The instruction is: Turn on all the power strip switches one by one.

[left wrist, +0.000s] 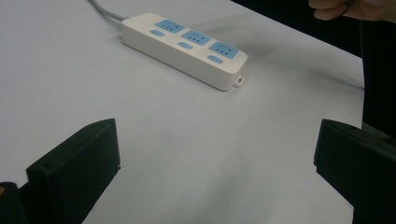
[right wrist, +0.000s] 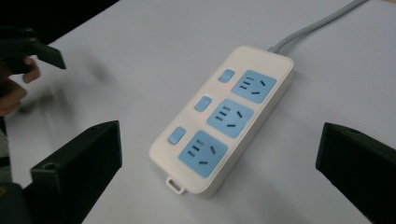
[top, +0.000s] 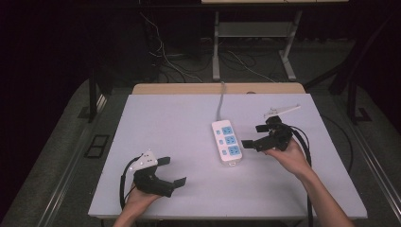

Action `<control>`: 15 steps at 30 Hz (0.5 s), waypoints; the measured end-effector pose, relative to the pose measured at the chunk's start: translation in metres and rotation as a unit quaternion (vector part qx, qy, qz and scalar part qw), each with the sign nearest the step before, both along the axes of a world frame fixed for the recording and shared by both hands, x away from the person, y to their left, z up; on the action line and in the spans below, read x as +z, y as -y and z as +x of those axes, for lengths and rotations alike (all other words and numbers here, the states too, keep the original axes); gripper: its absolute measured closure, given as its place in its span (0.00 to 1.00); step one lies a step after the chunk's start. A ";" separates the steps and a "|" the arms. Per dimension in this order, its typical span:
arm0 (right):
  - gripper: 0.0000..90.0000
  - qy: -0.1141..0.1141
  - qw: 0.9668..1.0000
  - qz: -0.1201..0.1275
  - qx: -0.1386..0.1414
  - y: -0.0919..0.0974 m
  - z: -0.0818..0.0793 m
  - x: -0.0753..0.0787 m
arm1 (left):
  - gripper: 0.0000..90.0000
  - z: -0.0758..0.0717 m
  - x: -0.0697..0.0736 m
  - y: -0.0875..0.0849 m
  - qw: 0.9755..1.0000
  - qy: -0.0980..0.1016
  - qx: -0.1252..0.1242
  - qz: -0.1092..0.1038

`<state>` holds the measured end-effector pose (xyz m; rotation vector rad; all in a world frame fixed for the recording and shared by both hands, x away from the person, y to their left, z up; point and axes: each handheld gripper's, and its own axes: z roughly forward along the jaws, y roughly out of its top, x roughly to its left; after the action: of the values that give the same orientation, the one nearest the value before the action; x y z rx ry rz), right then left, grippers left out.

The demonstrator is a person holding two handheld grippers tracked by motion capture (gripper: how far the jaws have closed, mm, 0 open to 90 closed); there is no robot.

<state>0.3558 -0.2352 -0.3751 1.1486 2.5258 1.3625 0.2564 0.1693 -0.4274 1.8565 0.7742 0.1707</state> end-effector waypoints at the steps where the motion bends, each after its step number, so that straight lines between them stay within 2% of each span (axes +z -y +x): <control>1: 0.00 0.001 1.000 0.003 0.000 0.003 -0.005 -0.001 | 0.00 0.000 0.000 0.000 1.000 0.000 0.000 0.000; 6: 0.00 0.003 1.000 0.011 -0.003 0.016 -0.028 -0.009 | 0.00 -0.001 0.000 0.001 1.000 0.001 0.000 0.002; 13: 0.00 -0.008 0.999 0.016 -0.028 0.036 -0.055 -0.025 | 0.00 -0.001 0.001 0.001 1.000 0.001 0.001 0.001; 15: 0.00 -0.003 0.999 0.017 -0.033 0.041 -0.062 -0.027 | 0.00 -0.002 0.001 0.000 1.000 0.002 0.002 0.001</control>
<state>0.2936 -0.2760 -0.4021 1.2337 2.4545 1.3932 0.2548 0.1692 -0.4266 1.8573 0.7746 0.1774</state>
